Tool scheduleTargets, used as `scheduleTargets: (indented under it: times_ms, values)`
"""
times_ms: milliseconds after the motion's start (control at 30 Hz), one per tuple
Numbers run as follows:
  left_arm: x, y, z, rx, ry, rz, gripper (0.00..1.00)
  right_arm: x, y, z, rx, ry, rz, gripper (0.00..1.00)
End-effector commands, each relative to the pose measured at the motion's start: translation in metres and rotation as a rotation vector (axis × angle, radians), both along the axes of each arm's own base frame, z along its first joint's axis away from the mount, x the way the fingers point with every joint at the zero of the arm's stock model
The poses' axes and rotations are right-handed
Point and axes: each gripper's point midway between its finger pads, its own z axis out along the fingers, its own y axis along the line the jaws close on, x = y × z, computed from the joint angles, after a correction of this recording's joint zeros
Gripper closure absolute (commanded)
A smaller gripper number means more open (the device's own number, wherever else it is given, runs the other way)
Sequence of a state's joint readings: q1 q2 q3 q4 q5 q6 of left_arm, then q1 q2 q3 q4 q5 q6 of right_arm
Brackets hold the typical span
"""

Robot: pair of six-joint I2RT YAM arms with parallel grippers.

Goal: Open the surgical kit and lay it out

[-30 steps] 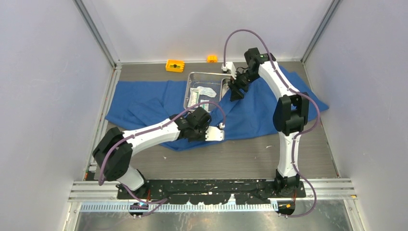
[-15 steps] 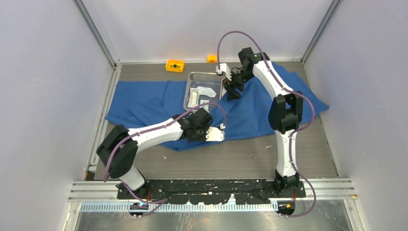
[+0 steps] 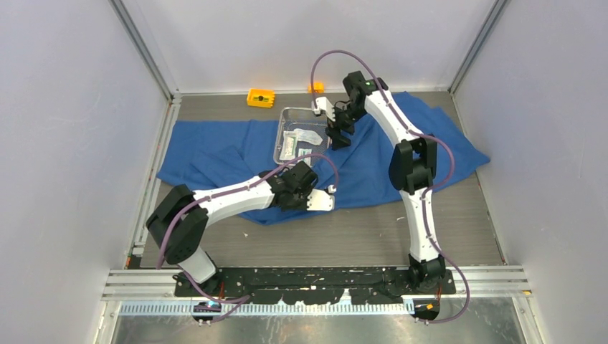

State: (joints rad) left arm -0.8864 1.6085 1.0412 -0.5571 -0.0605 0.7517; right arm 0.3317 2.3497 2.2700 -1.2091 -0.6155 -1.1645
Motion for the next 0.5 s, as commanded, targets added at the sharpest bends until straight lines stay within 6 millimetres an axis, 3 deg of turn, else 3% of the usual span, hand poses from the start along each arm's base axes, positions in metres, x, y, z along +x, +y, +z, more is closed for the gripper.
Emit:
scheduleTargets:
  times_ms: [0,167,467]
  values:
    - [0.006,0.009,-0.001,0.058,-0.022,0.002,1.0,-0.001,0.003,0.011,-0.013,-0.039,0.072,0.21]
    - [0.011,0.011,-0.002,0.078,-0.042,0.004,1.0,-0.015,-0.008,0.001,-0.074,0.016,0.128,0.26]
    - [0.015,0.015,-0.003,0.096,-0.065,0.02,1.0,-0.022,-0.023,-0.008,-0.154,0.049,0.154,0.54]
